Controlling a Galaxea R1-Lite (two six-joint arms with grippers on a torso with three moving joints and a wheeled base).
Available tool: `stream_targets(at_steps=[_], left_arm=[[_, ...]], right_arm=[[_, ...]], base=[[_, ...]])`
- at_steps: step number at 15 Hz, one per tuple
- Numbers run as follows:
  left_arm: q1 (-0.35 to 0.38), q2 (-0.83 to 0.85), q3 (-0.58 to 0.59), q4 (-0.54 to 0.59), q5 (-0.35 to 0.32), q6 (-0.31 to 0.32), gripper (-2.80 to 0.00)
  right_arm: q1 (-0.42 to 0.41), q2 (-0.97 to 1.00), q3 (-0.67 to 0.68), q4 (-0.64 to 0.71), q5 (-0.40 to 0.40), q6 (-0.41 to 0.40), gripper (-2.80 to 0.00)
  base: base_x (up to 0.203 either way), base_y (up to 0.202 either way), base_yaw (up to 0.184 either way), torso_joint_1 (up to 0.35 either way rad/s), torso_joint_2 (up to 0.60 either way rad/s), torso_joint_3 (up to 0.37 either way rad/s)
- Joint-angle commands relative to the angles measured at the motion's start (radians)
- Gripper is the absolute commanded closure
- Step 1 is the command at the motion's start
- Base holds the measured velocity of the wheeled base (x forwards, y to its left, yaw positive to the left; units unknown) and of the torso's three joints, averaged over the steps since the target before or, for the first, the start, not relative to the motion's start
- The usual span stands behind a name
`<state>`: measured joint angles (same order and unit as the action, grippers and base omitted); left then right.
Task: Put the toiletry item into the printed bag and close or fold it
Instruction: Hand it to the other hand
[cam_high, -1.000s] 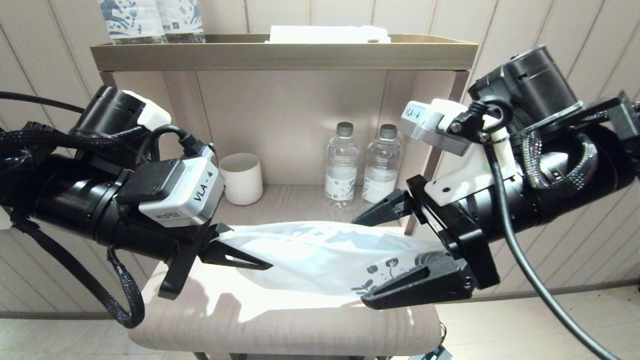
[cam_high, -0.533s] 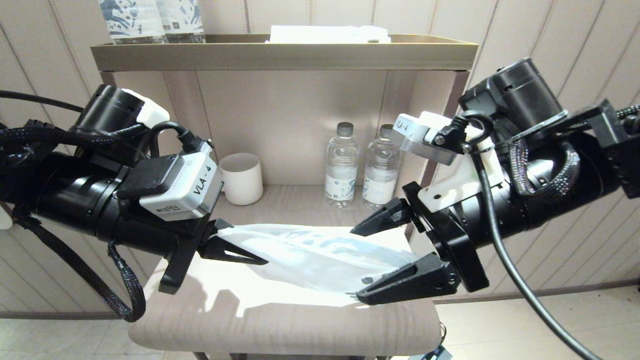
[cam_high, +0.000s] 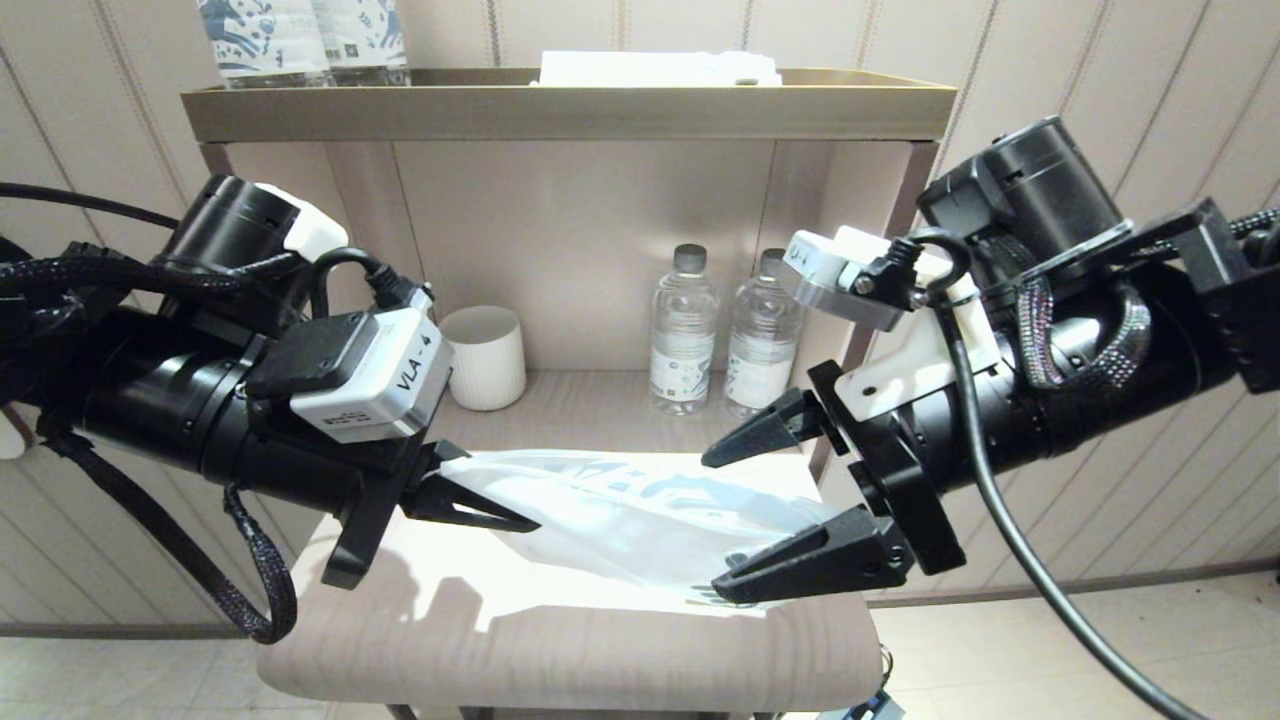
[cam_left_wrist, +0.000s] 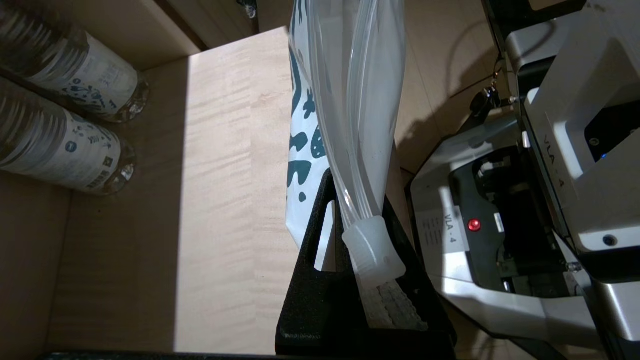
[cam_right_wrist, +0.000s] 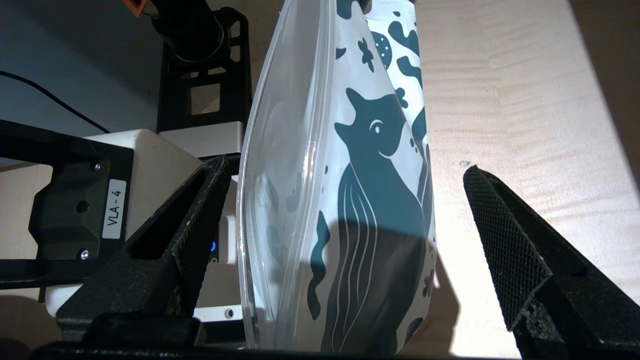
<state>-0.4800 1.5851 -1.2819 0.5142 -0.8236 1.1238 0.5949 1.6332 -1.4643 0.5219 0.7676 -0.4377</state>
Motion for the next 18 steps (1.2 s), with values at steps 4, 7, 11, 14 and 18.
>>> stream_targets(at_steps=[4, 7, 11, 14, 18], left_arm=[[0.000, 0.001, 0.000, 0.001, -0.005, 0.002, 0.00], [0.000, 0.003, -0.007, 0.004, -0.005, 0.002, 0.00], [0.000, 0.007, -0.008, 0.003, -0.005, 0.002, 0.00], [0.000, 0.012, -0.014, 0.010, -0.005, 0.002, 0.00], [0.000, 0.027, -0.071, 0.084, -0.015, -0.004, 0.00]], right_arm=[[0.009, 0.000, 0.007, 0.003, -0.018, -0.003, -2.80], [0.011, 0.008, -0.007, 0.003, -0.024, 0.011, 0.00], [0.008, 0.011, -0.002, -0.020, -0.026, 0.017, 0.00], [0.008, 0.011, 0.005, -0.031, -0.025, 0.016, 0.00], [0.011, 0.010, 0.010, -0.031, -0.022, 0.013, 0.00]], base=[[0.000, 0.000, 0.000, 0.000, 0.00, 0.000], [0.000, 0.000, 0.000, 0.000, 0.00, 0.000], [0.000, 0.000, 0.000, 0.000, 0.00, 0.000], [0.000, 0.000, 0.000, 0.000, 0.00, 0.000], [0.000, 0.000, 0.000, 0.000, 0.00, 0.000]])
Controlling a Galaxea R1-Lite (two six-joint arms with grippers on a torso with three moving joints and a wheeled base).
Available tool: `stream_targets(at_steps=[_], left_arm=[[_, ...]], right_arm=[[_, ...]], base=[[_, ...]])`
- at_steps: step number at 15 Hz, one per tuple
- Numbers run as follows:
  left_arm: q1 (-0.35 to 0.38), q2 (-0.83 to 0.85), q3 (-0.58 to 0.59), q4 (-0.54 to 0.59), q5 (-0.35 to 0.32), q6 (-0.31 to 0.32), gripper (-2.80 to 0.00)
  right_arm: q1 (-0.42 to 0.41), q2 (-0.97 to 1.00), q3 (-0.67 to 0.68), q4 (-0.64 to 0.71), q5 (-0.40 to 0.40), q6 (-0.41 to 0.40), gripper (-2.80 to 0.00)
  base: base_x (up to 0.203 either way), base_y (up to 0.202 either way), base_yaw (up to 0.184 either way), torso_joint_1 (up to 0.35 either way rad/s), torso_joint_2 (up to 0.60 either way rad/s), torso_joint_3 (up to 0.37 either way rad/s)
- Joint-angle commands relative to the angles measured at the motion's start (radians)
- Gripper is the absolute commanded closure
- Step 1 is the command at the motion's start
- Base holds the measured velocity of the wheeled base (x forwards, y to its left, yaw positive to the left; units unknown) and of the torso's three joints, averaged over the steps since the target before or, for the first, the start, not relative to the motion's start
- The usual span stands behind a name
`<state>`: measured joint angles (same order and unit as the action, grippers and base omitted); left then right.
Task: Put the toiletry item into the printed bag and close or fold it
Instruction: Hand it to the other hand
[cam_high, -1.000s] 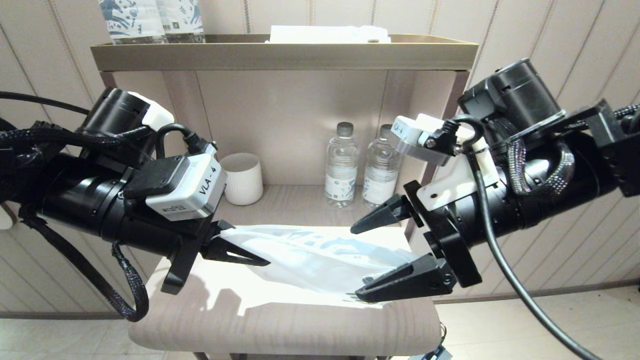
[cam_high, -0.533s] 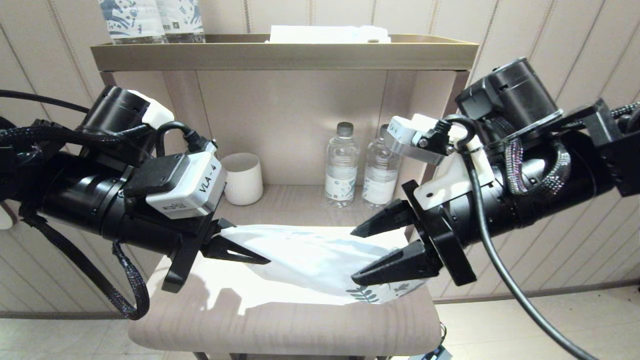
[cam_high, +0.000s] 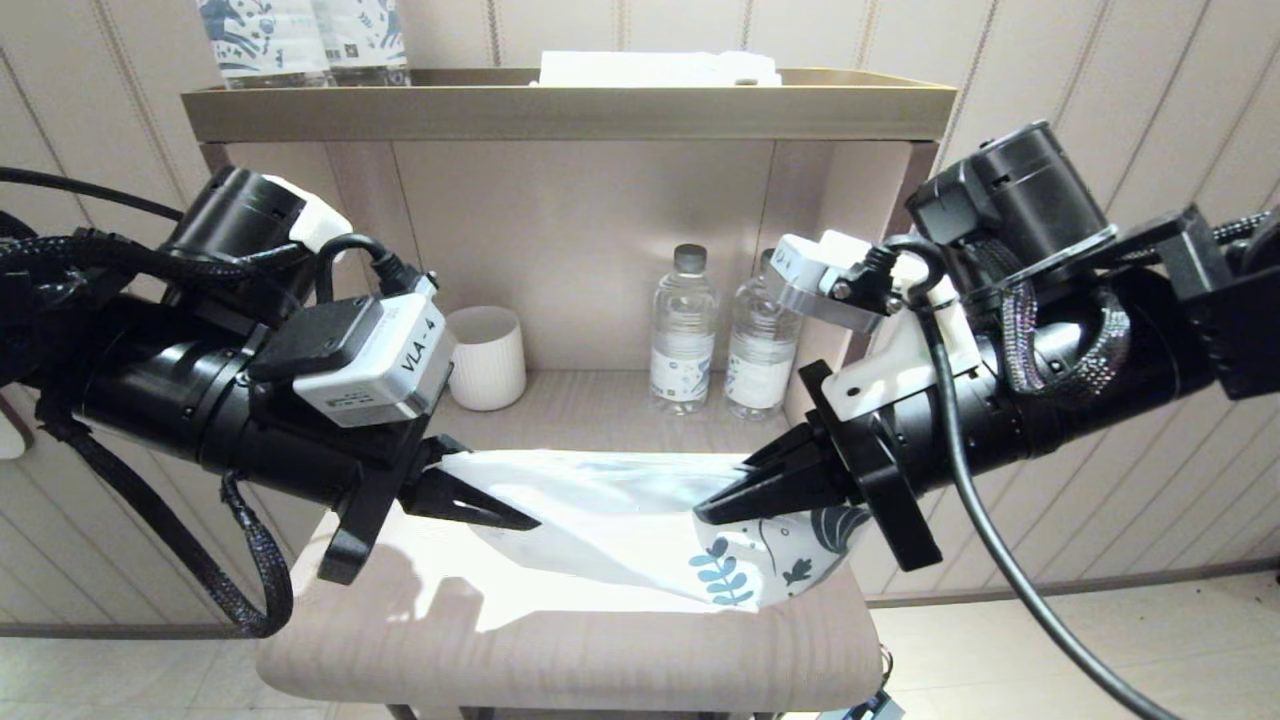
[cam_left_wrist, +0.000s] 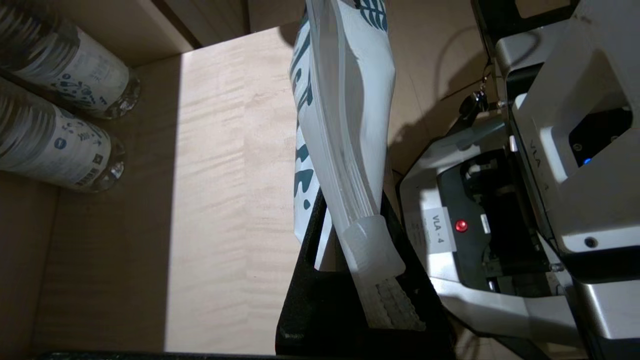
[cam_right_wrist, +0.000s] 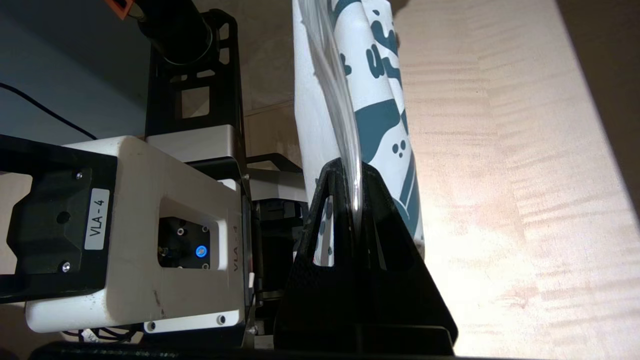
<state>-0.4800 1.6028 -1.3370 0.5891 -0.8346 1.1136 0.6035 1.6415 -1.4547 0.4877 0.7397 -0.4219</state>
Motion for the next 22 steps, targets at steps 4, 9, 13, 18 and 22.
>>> stream_targets(at_steps=[4, 9, 13, 18, 22], left_arm=[[0.000, 0.024, -0.014, 0.034, -0.014, 0.008, -1.82], [0.027, 0.036, -0.016, 0.032, -0.021, -0.009, -2.80], [0.114, 0.086, -0.051, 0.030, -0.093, -0.046, -2.80], [0.236, 0.124, -0.118, 0.049, -0.213, -0.146, -2.80], [0.268, 0.131, -0.209, 0.063, -0.217, -0.291, -2.80]], right_arm=[[0.004, -0.002, 0.000, 0.003, 0.004, -0.001, 0.00], [0.003, -0.006, 0.029, -0.028, 0.012, -0.001, 0.00], [-0.008, -0.009, 0.050, -0.072, 0.015, 0.008, 0.00], [-0.008, 0.001, -0.009, -0.078, 0.005, 0.100, 0.00], [0.004, 0.000, -0.056, -0.080, -0.042, 0.130, 0.00]], base=[[0.000, 0.000, 0.000, 0.000, 0.00, 0.000], [0.000, 0.000, 0.000, 0.000, 0.00, 0.000], [0.000, 0.000, 0.000, 0.000, 0.00, 0.000], [0.000, 0.000, 0.000, 0.000, 0.00, 0.000], [0.000, 0.000, 0.000, 0.000, 0.00, 0.000]])
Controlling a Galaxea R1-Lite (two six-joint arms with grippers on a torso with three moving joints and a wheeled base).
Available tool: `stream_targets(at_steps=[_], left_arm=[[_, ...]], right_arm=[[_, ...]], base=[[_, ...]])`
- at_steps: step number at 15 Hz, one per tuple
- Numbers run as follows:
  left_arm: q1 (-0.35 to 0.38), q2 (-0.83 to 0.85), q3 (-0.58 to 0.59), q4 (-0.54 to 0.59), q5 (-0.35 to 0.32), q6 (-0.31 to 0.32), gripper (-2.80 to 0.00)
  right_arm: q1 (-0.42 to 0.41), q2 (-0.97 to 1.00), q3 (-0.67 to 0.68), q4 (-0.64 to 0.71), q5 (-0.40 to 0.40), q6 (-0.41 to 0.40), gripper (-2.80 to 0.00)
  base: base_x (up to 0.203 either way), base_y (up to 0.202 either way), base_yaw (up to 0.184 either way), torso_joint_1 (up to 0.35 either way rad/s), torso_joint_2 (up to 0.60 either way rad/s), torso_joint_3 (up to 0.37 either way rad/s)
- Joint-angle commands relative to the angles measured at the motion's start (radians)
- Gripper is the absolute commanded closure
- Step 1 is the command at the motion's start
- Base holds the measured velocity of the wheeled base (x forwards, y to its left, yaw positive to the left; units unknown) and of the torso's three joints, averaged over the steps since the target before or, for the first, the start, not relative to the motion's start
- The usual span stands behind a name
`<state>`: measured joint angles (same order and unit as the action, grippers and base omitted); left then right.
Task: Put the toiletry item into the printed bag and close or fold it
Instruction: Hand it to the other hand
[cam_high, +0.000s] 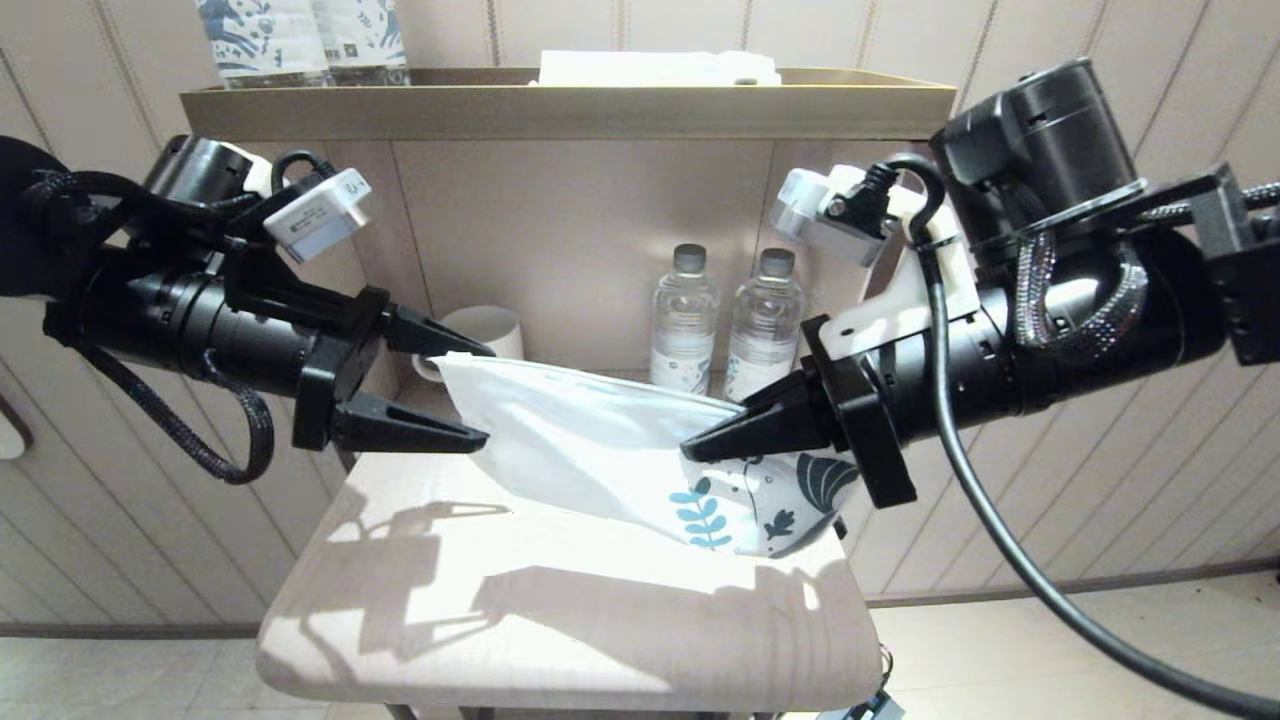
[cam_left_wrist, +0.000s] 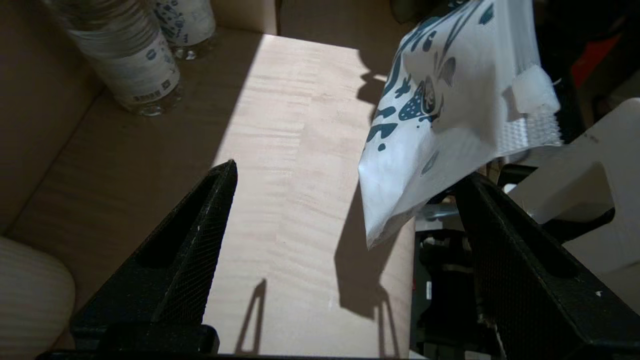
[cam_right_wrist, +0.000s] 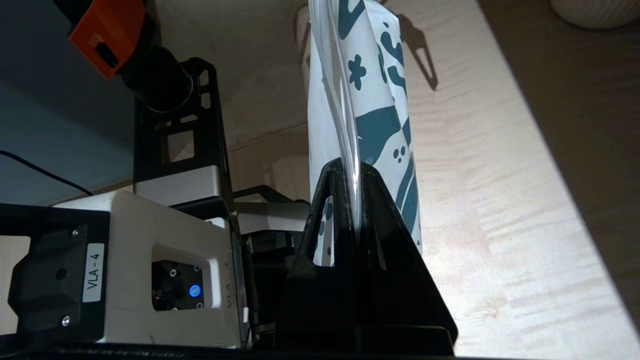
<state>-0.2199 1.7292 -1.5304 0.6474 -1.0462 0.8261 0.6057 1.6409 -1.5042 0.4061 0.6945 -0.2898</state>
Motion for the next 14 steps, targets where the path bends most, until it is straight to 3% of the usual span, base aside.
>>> stream_targets(at_steps=[1, 3, 4, 7, 11, 13, 14], left_arm=[[0.008, 0.006, -0.032, 0.001, -0.006, -0.056, -2.80], [0.007, 0.001, -0.070, -0.039, -0.008, -0.224, -2.80], [0.007, -0.010, -0.055, -0.073, -0.010, -0.238, -2.80], [0.007, -0.089, 0.053, -0.156, -0.010, -0.231, -2.80], [-0.001, -0.140, 0.202, -0.358, -0.020, -0.228, -2.80], [-0.013, -0.158, 0.229, -0.365, -0.048, -0.216, -2.80], [-0.021, -0.169, 0.245, -0.361, -0.051, -0.173, -2.80]], right_arm=[[0.003, -0.002, -0.007, 0.003, 0.001, -0.002, 0.00], [0.003, -0.003, 0.009, 0.005, -0.004, -0.002, 0.00], [0.002, -0.004, 0.010, 0.005, -0.006, 0.000, 0.00], [0.026, -0.023, 0.009, 0.010, -0.007, 0.016, 0.00], [0.025, -0.043, 0.021, 0.008, -0.004, 0.045, 0.00], [0.022, -0.044, 0.040, 0.004, -0.001, 0.063, 0.00], [0.023, -0.041, 0.042, 0.003, -0.001, 0.064, 0.00]], base=[[0.000, 0.000, 0.000, 0.000, 0.00, 0.000], [0.000, 0.000, 0.000, 0.000, 0.00, 0.000], [0.000, 0.000, 0.000, 0.000, 0.00, 0.000], [0.000, 0.000, 0.000, 0.000, 0.00, 0.000], [0.000, 0.000, 0.000, 0.000, 0.00, 0.000], [0.000, 0.000, 0.000, 0.000, 0.00, 0.000], [0.000, 0.000, 0.000, 0.000, 0.00, 0.000]])
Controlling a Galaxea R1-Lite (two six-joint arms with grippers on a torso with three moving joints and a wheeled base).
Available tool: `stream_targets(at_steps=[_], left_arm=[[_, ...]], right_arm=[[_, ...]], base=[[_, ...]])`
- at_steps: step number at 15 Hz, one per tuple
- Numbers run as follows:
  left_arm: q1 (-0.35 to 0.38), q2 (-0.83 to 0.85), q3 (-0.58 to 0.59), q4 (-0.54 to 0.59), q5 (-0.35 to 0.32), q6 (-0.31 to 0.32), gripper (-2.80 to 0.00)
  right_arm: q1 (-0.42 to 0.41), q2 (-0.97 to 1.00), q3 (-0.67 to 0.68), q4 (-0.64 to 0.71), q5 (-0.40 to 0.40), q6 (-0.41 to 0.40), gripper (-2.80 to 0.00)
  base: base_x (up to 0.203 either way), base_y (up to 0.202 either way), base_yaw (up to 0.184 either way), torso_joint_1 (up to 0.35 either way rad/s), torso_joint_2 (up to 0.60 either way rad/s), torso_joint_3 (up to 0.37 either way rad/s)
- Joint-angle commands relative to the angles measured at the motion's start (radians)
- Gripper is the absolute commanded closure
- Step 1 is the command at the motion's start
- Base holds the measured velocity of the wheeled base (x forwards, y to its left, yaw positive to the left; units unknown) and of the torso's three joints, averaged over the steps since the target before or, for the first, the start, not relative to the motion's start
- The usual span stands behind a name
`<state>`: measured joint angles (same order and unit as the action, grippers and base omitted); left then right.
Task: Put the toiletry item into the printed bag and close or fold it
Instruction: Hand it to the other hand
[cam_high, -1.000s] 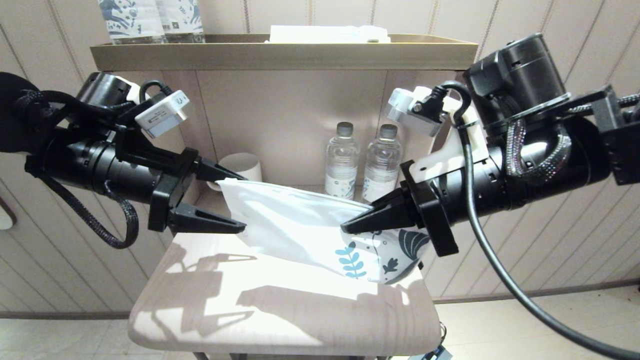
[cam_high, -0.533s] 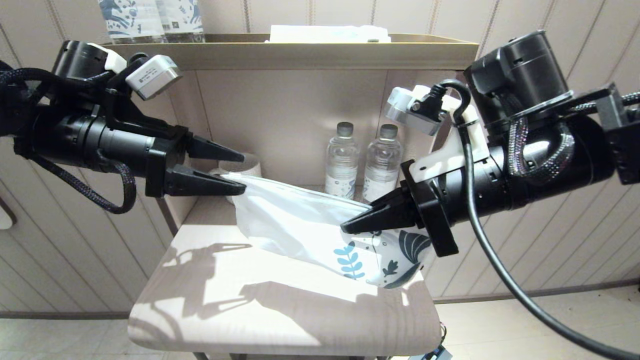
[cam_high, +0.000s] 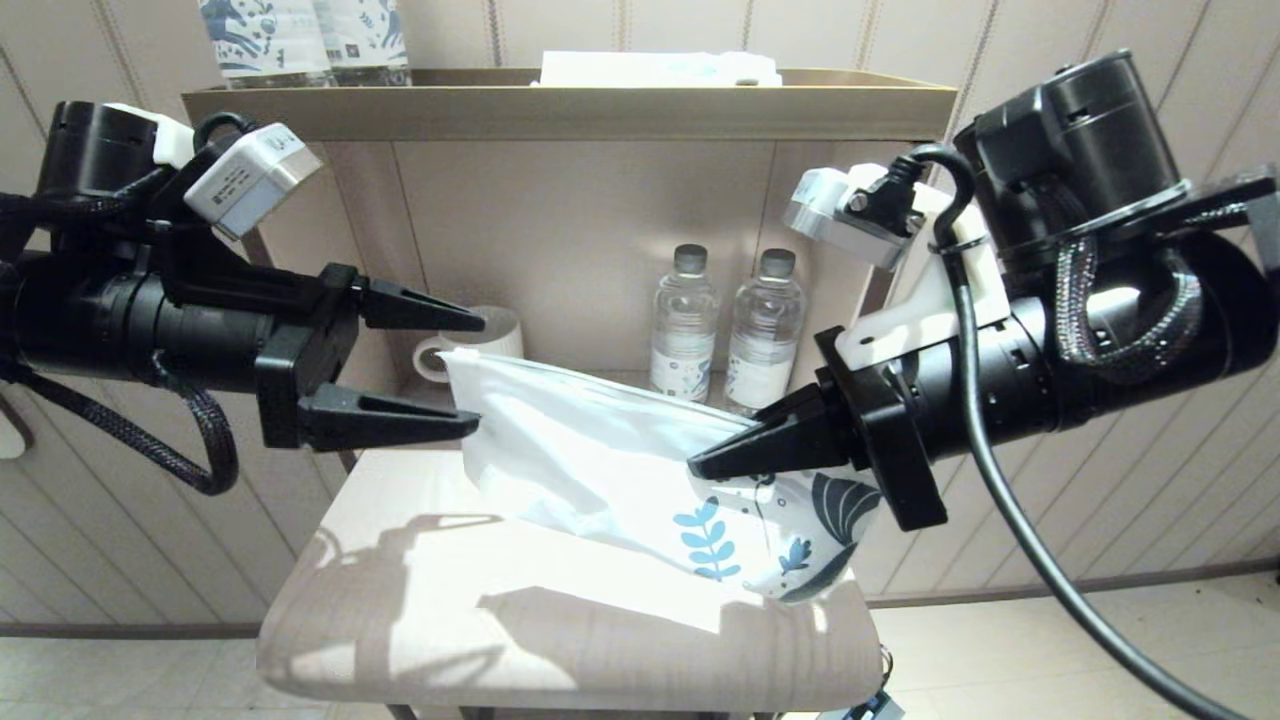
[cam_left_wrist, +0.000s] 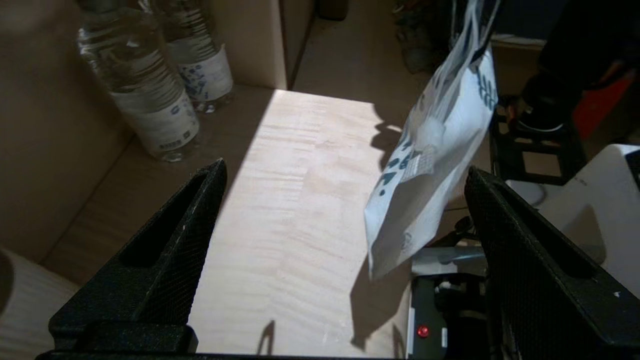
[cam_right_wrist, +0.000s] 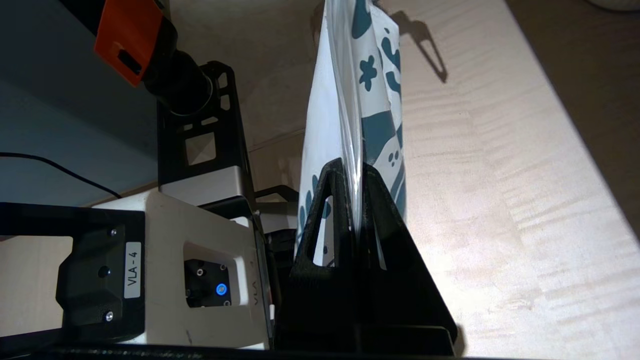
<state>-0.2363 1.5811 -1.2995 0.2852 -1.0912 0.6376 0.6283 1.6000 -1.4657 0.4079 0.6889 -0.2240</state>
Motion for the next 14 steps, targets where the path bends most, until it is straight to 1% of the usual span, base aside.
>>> stream_targets(at_steps=[1, 3, 5, 7, 8, 9, 11, 14], left_arm=[[-0.020, -0.031, 0.030, 0.017, -0.008, 0.058, -2.80], [-0.049, -0.036, 0.010, 0.085, -0.001, 0.091, -2.80], [-0.071, -0.021, -0.039, 0.177, 0.046, 0.138, -2.80], [-0.100, 0.003, -0.121, 0.318, 0.106, 0.227, -2.80], [-0.114, 0.019, -0.180, 0.386, 0.129, 0.259, -2.80], [-0.127, 0.034, -0.240, 0.447, 0.149, 0.278, -2.80], [-0.156, 0.059, -0.317, 0.522, 0.179, 0.298, -2.80], [-0.169, 0.059, -0.307, 0.526, 0.180, 0.298, -2.80]], right_arm=[[0.001, 0.001, 0.003, 0.002, 0.004, -0.003, 0.00], [0.004, 0.005, -0.008, 0.001, 0.006, -0.005, 0.00], [0.007, 0.009, -0.023, -0.001, 0.009, -0.005, 0.00], [0.018, 0.016, -0.058, 0.001, 0.010, -0.004, 0.00], [0.024, 0.018, -0.069, 0.002, 0.010, -0.005, 0.00], [0.027, 0.017, -0.077, 0.002, 0.009, -0.006, 0.00], [0.029, 0.007, -0.083, 0.006, 0.011, -0.006, 0.00], [0.039, 0.005, -0.090, 0.003, 0.011, -0.005, 0.00]], base=[[0.000, 0.000, 0.000, 0.000, 0.00, 0.000], [0.000, 0.000, 0.000, 0.000, 0.00, 0.000], [0.000, 0.000, 0.000, 0.000, 0.00, 0.000], [0.000, 0.000, 0.000, 0.000, 0.00, 0.000], [0.000, 0.000, 0.000, 0.000, 0.00, 0.000], [0.000, 0.000, 0.000, 0.000, 0.00, 0.000], [0.000, 0.000, 0.000, 0.000, 0.00, 0.000], [0.000, 0.000, 0.000, 0.000, 0.00, 0.000]])
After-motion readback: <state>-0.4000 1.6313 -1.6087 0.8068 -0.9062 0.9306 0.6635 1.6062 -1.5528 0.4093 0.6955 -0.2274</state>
